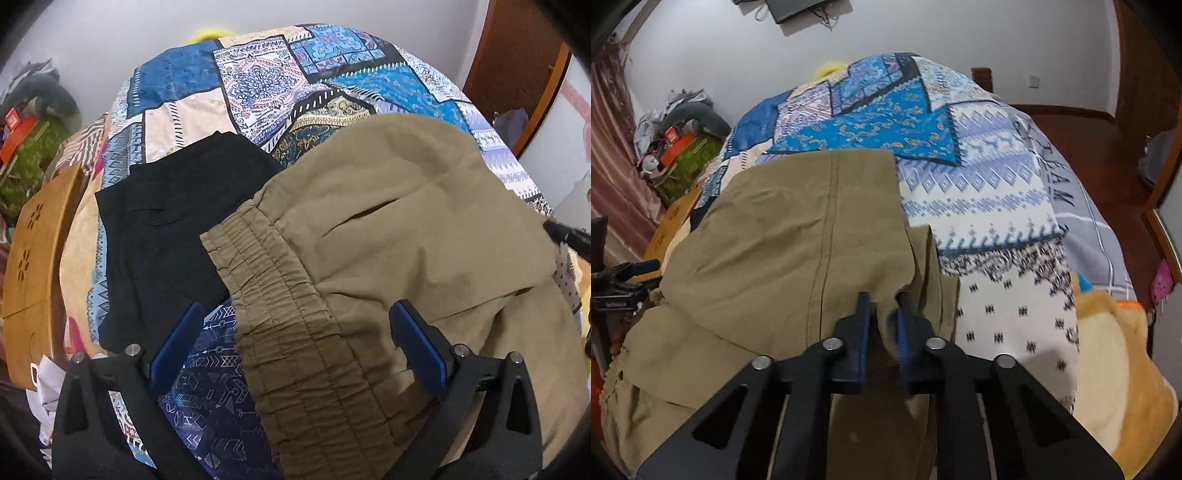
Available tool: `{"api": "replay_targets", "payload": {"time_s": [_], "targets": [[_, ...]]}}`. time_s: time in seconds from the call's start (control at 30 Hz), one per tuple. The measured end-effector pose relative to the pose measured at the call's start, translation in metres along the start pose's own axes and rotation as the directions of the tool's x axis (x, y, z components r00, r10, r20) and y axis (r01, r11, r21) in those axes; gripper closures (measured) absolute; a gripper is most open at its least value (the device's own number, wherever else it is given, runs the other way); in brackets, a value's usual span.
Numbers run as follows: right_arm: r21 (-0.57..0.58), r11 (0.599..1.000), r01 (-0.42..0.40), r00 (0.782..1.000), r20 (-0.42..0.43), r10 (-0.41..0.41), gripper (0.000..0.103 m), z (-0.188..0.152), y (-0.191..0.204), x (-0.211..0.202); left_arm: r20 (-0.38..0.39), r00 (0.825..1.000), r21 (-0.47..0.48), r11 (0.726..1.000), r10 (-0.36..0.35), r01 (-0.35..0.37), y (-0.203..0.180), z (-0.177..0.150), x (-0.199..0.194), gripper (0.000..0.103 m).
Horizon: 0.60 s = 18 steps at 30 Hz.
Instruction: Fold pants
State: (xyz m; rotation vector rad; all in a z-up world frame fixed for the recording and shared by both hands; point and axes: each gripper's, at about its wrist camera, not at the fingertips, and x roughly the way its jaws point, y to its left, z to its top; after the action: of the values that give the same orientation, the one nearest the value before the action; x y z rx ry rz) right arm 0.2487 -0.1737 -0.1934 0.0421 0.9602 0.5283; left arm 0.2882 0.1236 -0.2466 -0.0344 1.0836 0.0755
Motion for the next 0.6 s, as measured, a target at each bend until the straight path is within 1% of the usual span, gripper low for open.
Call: {"api": "replay_targets", "payload": {"time_s": [0.13,0.23,0.33,0.47,0.53,0.6], "targets": [[-0.096,0.995,0.024,0.999,0.045,-0.019,0.097,0.014,0.009,-0.006,-0.001,1.000,0.009,1.000,0.000,0.000,0.000,-0.001,0.003,0.000],[-0.114,0.993,0.033,0.994,0.104,-0.021,0.098,0.034,0.008,-0.012,-0.008,1.000,0.011,1.000,0.000,0.000,0.001,-0.002,0.006,0.000],[-0.135,0.990,0.048,0.990,0.138,-0.029,0.098,0.051,0.009,-0.007,-0.009,1.000,0.016,1.000,0.009,-0.009,0.002,-0.003,0.009,0.000],[-0.181,0.979,0.099,0.989,0.127,-0.077,0.099,0.066,0.017,0.017,0.000,1.000,0.014,1.000,0.027,-0.027,0.003,-0.004,0.010,0.000],[-0.192,0.974,0.123,0.990,0.096,-0.106,0.099,0.069,0.017,0.037,0.002,0.999,0.005,0.999,0.040,-0.040,0.006,-0.005,0.008,0.000],[-0.191,0.975,0.116,0.993,0.044,-0.110,0.098,0.068,0.015,0.055,0.002,0.999,0.000,0.999,0.045,-0.045,0.007,-0.006,0.005,0.000]]}}
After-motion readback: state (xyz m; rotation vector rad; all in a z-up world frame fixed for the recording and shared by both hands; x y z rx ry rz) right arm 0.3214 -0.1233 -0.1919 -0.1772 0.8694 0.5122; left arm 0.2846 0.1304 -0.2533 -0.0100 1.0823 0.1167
